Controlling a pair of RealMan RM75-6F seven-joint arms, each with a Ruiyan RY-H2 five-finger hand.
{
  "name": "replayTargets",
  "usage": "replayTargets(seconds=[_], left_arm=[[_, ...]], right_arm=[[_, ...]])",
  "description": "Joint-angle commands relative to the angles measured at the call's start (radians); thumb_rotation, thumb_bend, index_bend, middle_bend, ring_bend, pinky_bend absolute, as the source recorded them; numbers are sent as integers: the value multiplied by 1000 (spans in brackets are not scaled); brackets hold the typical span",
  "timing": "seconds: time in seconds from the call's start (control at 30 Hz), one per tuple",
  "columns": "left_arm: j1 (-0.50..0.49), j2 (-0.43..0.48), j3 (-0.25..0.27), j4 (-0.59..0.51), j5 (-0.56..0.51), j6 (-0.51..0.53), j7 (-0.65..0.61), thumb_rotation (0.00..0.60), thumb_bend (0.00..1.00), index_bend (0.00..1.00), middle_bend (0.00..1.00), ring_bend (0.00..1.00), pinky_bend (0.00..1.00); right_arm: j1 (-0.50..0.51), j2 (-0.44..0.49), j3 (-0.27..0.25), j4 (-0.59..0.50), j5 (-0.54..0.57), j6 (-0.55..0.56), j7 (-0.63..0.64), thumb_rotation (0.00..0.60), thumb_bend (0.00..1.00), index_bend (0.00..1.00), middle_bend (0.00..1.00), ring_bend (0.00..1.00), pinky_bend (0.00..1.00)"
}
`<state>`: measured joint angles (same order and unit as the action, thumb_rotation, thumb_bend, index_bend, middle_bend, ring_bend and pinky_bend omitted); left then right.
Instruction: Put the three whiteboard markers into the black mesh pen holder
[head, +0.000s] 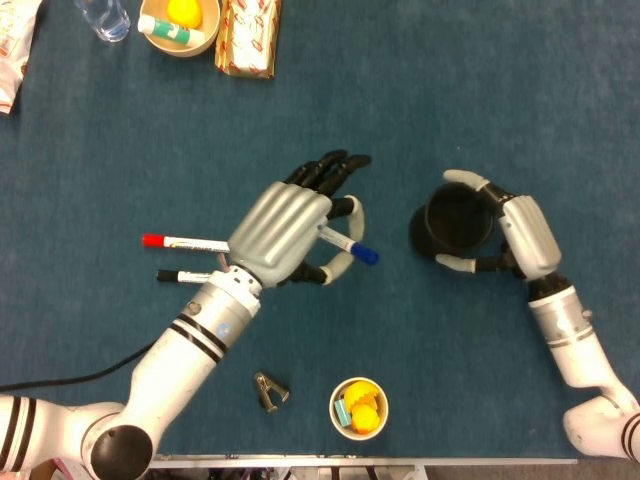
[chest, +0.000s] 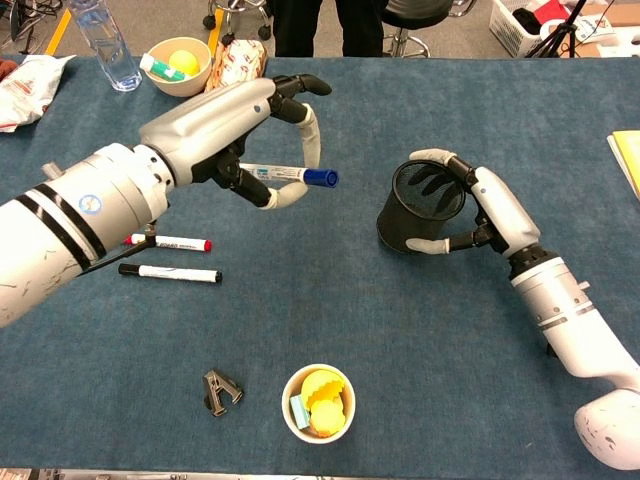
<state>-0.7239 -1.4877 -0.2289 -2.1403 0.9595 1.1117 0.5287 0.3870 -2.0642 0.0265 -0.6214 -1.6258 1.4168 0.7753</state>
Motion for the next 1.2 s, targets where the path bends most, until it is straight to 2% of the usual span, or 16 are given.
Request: replayTargets(seconds=[0.03, 0.37, 0.63, 0.83, 1.2], left_arm=[[-42, -9, -43, -43, -80, -4, 1, 600, 343, 715, 86, 24, 145], [-122, -17, -100, -67, -213, -26, -42, 600, 344, 717, 91, 25, 145], [-168, -17, -156, -69, -261, -91, -170, 600, 343, 722, 93, 25, 145], [-202, -20, -174, -61, -295, -114, -230, 600, 344, 727, 94, 25, 145], [-222, -1, -205, -22, -322, -174, -381, 600, 344, 730, 95, 25, 145]], right_arm=[[9, -5, -8, 5, -8, -4, -5, 600, 0, 428, 509, 436, 486], [41, -25, -29, 27, -27, -23, -14, 600, 0, 428, 509, 436, 486], [76, -50, -22, 45, -29, -28, -10, 600, 0, 428, 509, 436, 486], [107, -63, -21, 47, -38, -29, -9, 600, 0, 428, 509, 436, 486], [151, -52, -49, 12, -72, -33, -20, 600, 0, 428, 508, 436, 486]])
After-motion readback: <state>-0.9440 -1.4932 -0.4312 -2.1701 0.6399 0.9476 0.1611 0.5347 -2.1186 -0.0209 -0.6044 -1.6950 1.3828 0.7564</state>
